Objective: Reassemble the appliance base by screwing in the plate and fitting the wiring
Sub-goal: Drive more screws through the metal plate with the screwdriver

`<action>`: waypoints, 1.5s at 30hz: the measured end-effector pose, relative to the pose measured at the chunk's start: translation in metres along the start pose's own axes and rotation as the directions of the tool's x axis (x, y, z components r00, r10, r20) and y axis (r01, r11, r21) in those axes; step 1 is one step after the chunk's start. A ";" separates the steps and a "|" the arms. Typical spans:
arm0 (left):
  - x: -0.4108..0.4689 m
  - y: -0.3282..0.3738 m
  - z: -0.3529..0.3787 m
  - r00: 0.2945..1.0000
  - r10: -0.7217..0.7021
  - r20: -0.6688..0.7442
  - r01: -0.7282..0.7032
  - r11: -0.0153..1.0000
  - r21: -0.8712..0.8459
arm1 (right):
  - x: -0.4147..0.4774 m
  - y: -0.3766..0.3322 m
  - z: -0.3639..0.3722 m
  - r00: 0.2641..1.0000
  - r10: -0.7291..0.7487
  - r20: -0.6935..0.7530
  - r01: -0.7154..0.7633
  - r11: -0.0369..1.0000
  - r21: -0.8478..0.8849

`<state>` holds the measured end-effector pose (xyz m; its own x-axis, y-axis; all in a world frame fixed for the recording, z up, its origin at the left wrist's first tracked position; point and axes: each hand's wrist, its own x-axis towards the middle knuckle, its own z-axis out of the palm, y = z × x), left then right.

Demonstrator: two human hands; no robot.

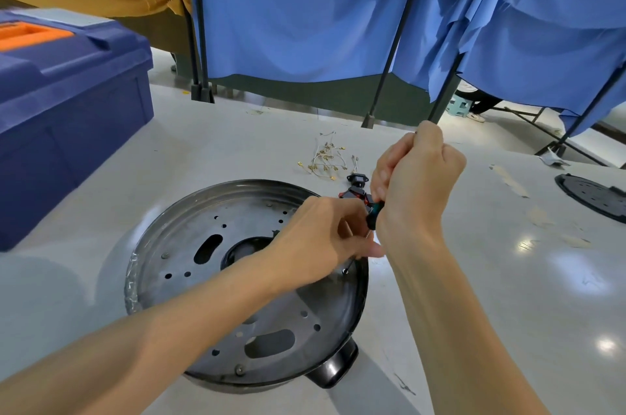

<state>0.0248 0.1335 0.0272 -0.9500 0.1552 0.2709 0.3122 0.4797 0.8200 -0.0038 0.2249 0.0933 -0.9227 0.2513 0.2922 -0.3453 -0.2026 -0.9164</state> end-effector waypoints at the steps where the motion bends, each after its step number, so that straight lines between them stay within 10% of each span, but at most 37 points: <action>1: 0.000 0.002 0.001 1.000 0.006 -0.021 -0.007 1.000 -0.028 | -0.001 0.000 0.000 1.000 0.008 0.021 -0.008 1.000 0.012; 13: 0.000 0.006 -0.005 1.000 -0.004 0.011 0.007 0.969 -0.246 | 0.008 -0.001 -0.011 0.926 0.184 0.331 -0.195 0.981 0.003; 20: 0.001 0.003 -0.017 0.977 -0.024 0.213 0.084 0.957 -0.278 | 0.038 -0.018 -0.014 0.454 0.274 0.848 -0.359 0.927 -0.108; 27: -0.001 0.001 -0.012 0.996 -0.020 0.088 0.053 0.918 -0.394 | 0.013 -0.007 0.005 0.844 0.102 0.527 -0.100 0.994 -0.032; 32: 0.000 0.003 -0.012 0.997 0.011 0.074 0.019 0.918 -0.396 | 0.002 0.000 0.005 0.983 -0.048 0.175 0.053 0.998 -0.025; 36: 0.004 0.004 -0.022 0.973 -0.005 0.231 0.093 0.924 -0.371 | 0.010 -0.001 -0.006 0.938 0.029 0.346 -0.025 1.000 -0.014; 40: 0.006 0.002 -0.031 0.935 -0.008 0.354 0.144 0.921 -0.362 | 0.029 -0.012 -0.013 0.536 0.259 0.804 -0.328 0.941 -0.084; 45: 0.002 -0.001 -0.029 0.951 -0.033 0.308 0.167 0.893 -0.418 | 0.017 -0.001 0.001 0.657 0.181 0.732 -0.260 0.965 -0.005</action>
<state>0.0230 0.1086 0.0416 -0.9145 0.3977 0.0751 0.1217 0.0934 0.9882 -0.0193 0.2285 0.0995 -0.7941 -0.5641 0.2262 -0.0923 -0.2559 -0.9623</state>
